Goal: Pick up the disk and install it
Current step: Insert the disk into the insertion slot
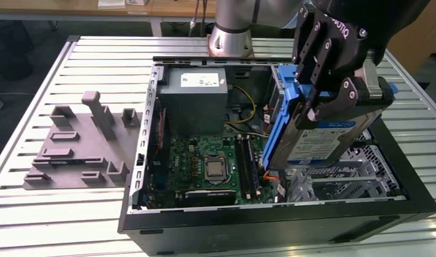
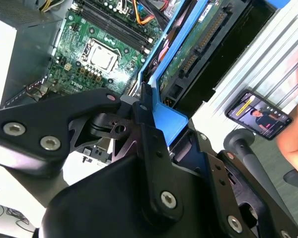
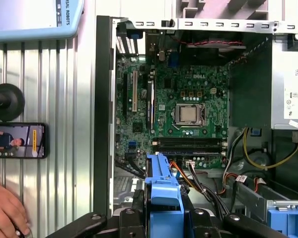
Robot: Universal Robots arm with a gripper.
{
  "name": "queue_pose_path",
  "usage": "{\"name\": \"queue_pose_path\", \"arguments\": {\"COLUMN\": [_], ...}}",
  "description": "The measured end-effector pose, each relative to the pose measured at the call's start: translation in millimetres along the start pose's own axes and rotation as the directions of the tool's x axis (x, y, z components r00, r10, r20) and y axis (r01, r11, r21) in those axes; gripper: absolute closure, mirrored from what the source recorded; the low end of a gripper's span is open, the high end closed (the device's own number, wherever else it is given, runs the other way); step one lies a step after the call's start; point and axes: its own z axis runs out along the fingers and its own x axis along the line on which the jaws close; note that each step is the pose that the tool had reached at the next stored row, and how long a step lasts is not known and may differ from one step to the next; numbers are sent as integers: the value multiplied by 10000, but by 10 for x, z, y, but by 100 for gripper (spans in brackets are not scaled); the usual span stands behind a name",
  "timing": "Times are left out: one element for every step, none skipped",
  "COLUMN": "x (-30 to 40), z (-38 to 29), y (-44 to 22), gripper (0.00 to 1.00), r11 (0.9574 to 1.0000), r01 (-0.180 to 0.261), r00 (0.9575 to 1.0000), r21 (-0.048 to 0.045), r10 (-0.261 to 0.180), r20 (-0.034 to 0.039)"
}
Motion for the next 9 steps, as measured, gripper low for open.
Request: {"name": "queue_pose_path", "arguments": {"x": [0, 0, -1, -1, -1, -2, -2, -2, -2], "z": [0, 1, 1, 2, 3, 4, 5, 7, 8], "y": [-15, -32, -52, -69, -87, -104, -122, -140, -148], "gripper": [64, 64, 64, 64, 64, 64, 64, 64, 64], "r11": [10000, 10000, 10000, 10000, 10000, 10000, 10000, 10000, 10000], "r01": [-1, 0, -1, -1, -2, -2, -1, -1, 0], "r00": [10000, 10000, 10000, 10000, 10000, 10000, 10000, 10000, 10000], "r21": [0, 0, 0, 0, 0, 0, 0, 0, 0], "r10": [1, 0, 1, 1, 2, 2, 1, 1, 0], "r20": [0, 0, -1, -1, -2, -2, -1, -1, -1]}}
